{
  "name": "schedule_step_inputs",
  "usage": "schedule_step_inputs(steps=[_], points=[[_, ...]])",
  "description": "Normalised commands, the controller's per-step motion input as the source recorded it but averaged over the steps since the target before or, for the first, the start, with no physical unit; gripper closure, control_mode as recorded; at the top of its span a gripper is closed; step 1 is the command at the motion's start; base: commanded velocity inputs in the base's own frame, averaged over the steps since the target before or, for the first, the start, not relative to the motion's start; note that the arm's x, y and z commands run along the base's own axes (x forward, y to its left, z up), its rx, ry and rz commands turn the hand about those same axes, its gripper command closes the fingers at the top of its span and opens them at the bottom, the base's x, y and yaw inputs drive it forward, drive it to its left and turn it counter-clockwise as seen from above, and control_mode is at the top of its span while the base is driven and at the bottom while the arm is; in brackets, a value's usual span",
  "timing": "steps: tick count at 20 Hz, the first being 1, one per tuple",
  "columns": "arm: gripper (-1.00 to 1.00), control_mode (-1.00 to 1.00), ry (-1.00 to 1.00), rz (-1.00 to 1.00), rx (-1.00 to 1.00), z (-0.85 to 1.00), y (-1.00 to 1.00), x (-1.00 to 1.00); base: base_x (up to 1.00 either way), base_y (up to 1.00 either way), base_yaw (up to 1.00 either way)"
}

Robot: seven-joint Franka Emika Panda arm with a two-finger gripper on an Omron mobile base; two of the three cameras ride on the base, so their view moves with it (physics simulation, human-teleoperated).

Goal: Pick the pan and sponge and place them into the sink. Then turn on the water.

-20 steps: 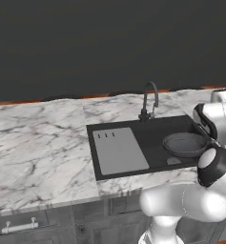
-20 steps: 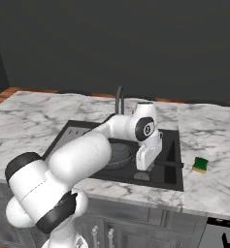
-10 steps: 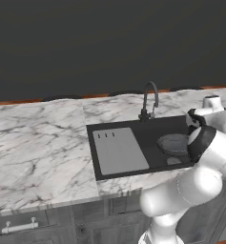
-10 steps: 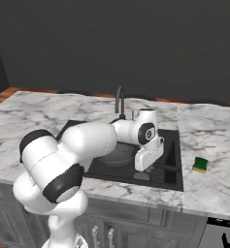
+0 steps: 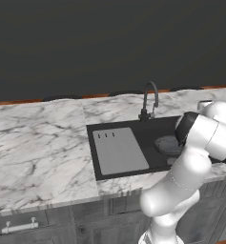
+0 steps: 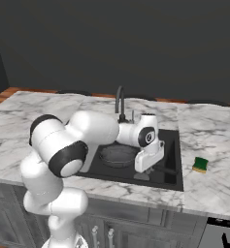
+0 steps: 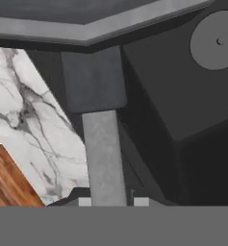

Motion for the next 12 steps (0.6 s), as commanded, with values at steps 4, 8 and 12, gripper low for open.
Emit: schedule_step_inputs(steps=[4, 8, 12], points=[[1.00, -1.00, 0.00, -0.06, 0.00, -0.28, 0.00, 0.30, 0.00, 0.00, 0.00], [1.00, -1.00, 0.00, -0.04, 0.00, -0.19, 0.02, 0.50, 0.00, 0.00, 0.00], [1.00, -1.00, 0.00, 0.00, 0.00, -0.20, 0.02, 0.54, 0.00, 0.00, 0.00]])
